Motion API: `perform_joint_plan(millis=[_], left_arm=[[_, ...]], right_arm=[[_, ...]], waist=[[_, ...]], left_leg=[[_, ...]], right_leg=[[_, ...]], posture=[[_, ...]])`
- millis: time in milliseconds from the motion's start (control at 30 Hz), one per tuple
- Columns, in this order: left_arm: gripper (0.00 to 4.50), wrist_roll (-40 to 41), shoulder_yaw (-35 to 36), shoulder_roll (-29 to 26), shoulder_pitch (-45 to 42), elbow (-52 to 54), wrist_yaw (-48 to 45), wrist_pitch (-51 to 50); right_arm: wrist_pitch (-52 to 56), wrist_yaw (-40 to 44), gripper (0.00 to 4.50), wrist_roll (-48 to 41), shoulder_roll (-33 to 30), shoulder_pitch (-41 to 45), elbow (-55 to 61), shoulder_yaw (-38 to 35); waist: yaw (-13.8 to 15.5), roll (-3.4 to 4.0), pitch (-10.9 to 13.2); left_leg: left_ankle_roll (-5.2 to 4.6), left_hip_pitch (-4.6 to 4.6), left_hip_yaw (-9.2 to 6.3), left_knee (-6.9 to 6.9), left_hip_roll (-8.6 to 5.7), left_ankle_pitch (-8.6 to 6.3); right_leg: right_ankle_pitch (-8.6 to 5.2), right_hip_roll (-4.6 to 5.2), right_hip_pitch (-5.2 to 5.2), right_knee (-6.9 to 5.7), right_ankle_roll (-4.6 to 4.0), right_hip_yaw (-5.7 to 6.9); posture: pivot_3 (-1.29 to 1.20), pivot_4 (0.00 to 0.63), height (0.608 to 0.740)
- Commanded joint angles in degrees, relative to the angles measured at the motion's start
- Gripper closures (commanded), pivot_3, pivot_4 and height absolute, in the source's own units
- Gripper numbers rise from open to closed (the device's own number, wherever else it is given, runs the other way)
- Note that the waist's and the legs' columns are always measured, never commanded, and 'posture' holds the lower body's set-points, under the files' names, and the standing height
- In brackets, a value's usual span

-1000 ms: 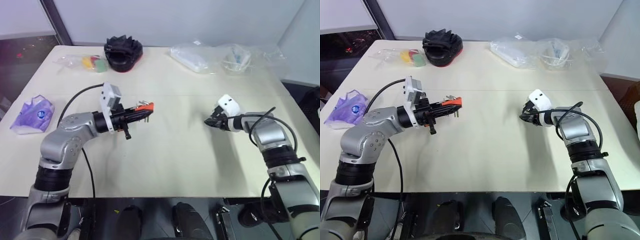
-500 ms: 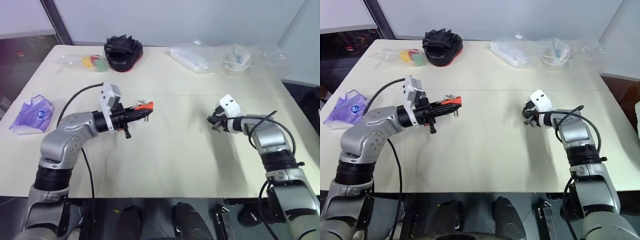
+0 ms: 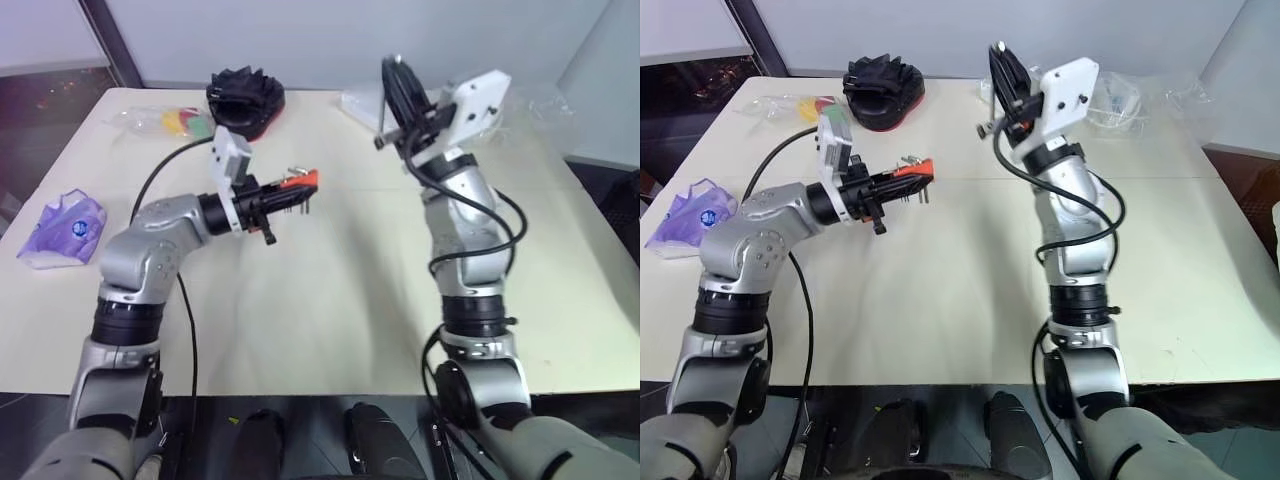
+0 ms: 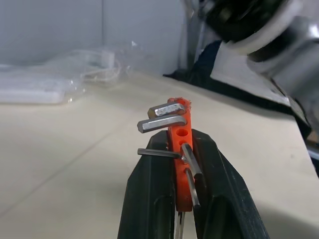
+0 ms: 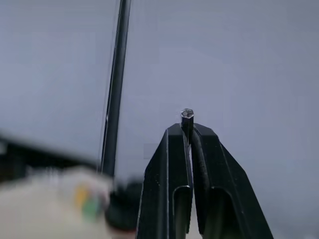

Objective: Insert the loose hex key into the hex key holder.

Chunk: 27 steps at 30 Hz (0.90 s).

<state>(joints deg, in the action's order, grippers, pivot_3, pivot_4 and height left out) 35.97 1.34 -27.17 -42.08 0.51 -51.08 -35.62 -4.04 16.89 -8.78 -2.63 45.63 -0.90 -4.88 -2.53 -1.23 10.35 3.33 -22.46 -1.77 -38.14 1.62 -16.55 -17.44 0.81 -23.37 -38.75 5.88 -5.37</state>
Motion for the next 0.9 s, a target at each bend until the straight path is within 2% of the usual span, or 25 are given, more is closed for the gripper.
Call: perform_joint_plan(millis=[33,267,400,900], left_arm=[[4.50,0.23,0.74,0.04,-4.60,-2.69,-1.51,0.02],[4.50,0.32,0.57,-0.39,-10.88,-7.26,-4.54,-2.21],[4.50,0.04,0.68,-0.64,-12.70,-8.65,-5.77,-3.09],[4.50,-0.11,1.01,0.31,-12.30,-8.85,-6.44,-3.42]], right_arm=[[-10.27,-4.75,4.47,4.03,2.87,1.91,-3.11,1.78],[-24.62,-16.21,4.47,16.90,5.75,3.02,-13.06,6.54],[-28.63,-20.31,4.47,20.56,5.59,3.54,-16.59,7.84],[-31.67,-20.74,4.47,22.75,4.31,4.40,-18.38,11.56]], waist=[[-0.06,0.00,0.00],[-0.66,0.00,0.00],[-1.26,0.00,0.00],[-1.55,0.00,0.00]], left_leg=[[0.00,0.00,0.00,0.00,-0.01,0.00],[0.07,0.00,0.03,0.05,-0.03,0.04],[0.17,0.00,0.01,0.07,-0.03,0.10],[0.20,0.00,-0.03,0.10,-0.01,0.11]], right_leg=[[0.00,0.00,0.00,0.00,0.00,0.00],[-0.01,-0.02,-0.16,-0.23,-0.01,-0.03],[-0.01,-0.04,-0.17,-0.27,-0.01,-0.03],[-0.01,-0.06,-0.19,-0.32,-0.02,-0.03]], posture=[[0.00,0.150,0.740],[0.00,0.150,0.740],[0.00,0.150,0.740],[0.00,0.150,0.740]])
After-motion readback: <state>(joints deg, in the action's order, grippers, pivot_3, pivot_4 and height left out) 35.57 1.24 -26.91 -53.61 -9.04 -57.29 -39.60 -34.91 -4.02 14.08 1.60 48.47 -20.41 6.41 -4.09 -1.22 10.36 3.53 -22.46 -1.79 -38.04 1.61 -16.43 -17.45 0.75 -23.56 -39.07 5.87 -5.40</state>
